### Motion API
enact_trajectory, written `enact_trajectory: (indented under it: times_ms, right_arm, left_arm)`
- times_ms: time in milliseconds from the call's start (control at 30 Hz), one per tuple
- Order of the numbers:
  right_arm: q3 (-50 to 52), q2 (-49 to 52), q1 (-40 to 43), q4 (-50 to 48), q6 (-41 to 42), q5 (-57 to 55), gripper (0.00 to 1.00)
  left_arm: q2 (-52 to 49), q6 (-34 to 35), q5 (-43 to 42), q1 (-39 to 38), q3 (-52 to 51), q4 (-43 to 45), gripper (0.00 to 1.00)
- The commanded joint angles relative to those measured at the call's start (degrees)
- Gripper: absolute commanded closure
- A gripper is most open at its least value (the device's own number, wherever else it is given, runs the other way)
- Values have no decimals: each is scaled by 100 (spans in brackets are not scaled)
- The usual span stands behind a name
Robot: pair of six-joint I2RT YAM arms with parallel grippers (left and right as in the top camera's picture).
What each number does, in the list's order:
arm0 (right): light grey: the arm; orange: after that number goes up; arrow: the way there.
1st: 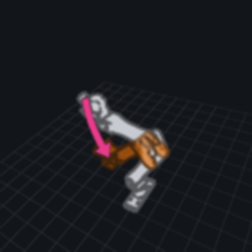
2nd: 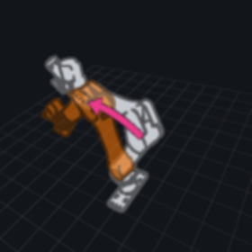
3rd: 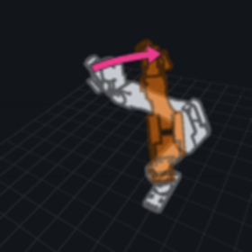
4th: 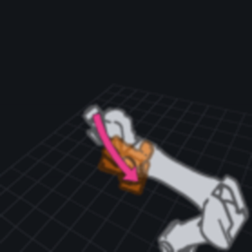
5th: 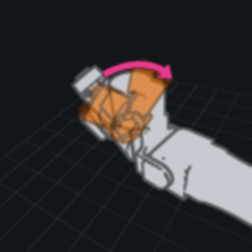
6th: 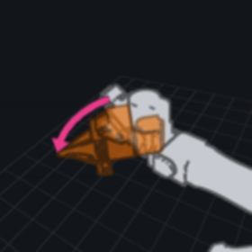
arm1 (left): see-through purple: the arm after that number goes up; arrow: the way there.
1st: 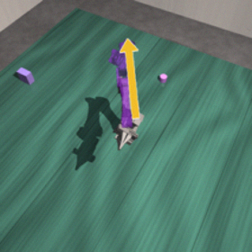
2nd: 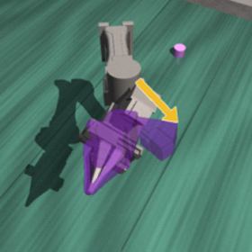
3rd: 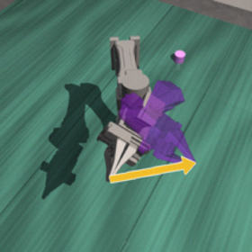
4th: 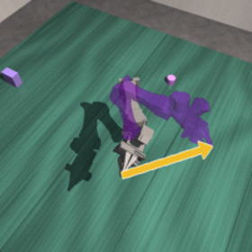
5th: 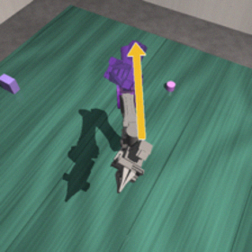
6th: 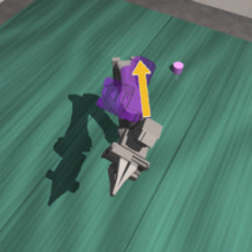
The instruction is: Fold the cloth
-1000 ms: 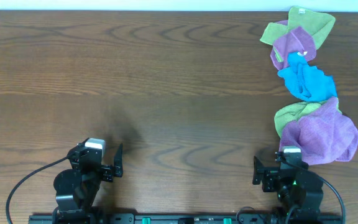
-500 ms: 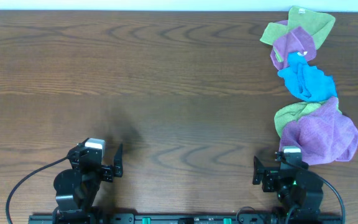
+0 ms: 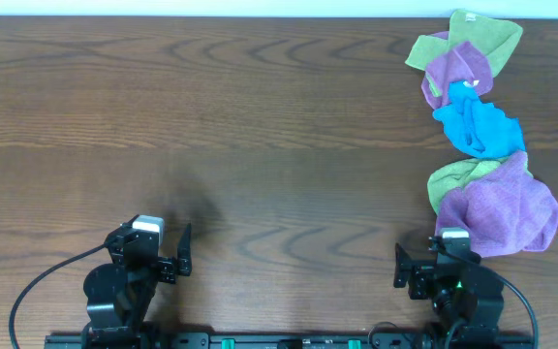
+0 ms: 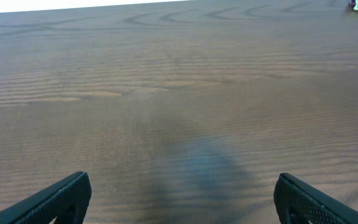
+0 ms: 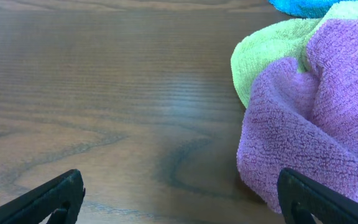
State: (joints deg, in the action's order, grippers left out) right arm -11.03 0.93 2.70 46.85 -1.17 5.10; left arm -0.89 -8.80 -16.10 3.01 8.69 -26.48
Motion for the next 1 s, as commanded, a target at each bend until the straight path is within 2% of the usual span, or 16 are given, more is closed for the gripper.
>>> enact_trajectory:
  times_ms: [0, 100, 200, 233, 367, 633, 733, 967]
  right_arm:
    - [63, -61, 28, -125, -107, -59, 1]
    - [63, -61, 28, -796, 146, 13, 1]
    - [63, -61, 28, -1574, 1784, 227, 1]
    - [63, -61, 28, -1711, 2098, 129, 1]
    - [63, -61, 28, -2173, 2575, -723, 1]
    - [63, 59, 186, -2245, 2555, -3071, 1]
    - [63, 400, 470, -2350, 2297, -3274, 1]
    - [-103, 1663, 1226, -2686, 2299, -3270, 1]
  left_arm:
    - [63, 68, 42, 35, -118, 15, 5]
    - [61, 68, 42, 35, -118, 15, 5]
    - [63, 68, 42, 35, -118, 15, 5]
    - [63, 68, 42, 35, -118, 15, 5]
    - [63, 68, 42, 35, -118, 15, 5]
    - [63, 68, 42, 35, -118, 15, 5]
    - [63, 68, 42, 35, -118, 15, 5]
    - [61, 68, 42, 35, -118, 15, 5]
